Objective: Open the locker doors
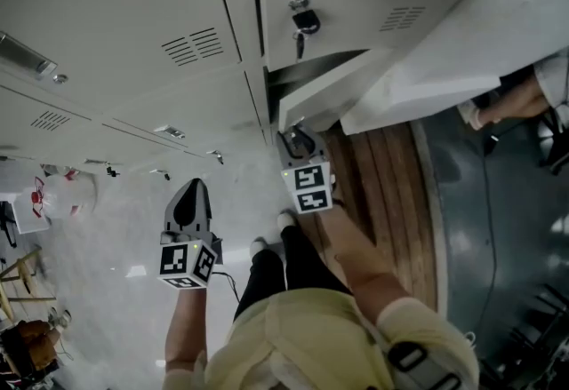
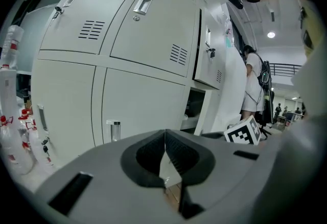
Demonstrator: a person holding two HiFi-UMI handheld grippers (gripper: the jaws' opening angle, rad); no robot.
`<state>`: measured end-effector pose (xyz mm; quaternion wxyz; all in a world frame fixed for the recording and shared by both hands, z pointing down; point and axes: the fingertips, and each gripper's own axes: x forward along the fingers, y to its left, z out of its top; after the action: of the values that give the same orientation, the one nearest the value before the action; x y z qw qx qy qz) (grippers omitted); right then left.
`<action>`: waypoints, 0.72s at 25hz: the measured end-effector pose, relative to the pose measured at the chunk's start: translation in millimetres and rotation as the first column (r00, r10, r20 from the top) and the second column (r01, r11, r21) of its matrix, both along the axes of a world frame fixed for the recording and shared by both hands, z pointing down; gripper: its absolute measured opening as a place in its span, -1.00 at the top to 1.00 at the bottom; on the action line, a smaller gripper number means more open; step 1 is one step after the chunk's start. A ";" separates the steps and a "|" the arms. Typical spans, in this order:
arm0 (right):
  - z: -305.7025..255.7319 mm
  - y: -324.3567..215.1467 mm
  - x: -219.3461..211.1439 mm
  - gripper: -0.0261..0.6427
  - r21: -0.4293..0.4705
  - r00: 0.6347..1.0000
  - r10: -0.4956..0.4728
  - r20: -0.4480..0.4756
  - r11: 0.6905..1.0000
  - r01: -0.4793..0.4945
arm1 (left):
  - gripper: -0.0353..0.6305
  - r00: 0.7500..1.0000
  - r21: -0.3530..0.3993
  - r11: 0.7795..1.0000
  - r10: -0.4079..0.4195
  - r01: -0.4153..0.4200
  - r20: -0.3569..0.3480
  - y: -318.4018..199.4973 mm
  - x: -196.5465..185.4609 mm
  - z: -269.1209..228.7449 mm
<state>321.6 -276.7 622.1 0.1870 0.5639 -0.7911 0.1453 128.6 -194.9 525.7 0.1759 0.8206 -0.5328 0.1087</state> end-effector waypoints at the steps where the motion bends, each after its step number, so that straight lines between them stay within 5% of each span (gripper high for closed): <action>1: 0.1 3.9 1.8 0.54 -0.002 1.000 0.003 0.000 1.000 -0.003 | 0.88 1.000 0.003 1.000 0.011 -0.011 -0.003 0.8 1.7 -0.7; 18: 1.8 70.1 44.2 0.57 -0.063 0.993 0.111 -0.027 0.992 -0.113 | 0.88 0.993 -0.002 0.995 0.104 -0.104 -0.051 16.1 13.0 -4.4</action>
<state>365.9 -206.7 623.9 0.2058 0.6027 -0.7510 0.1743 141.6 -178.8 521.3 0.1852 0.8494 -0.4844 0.0980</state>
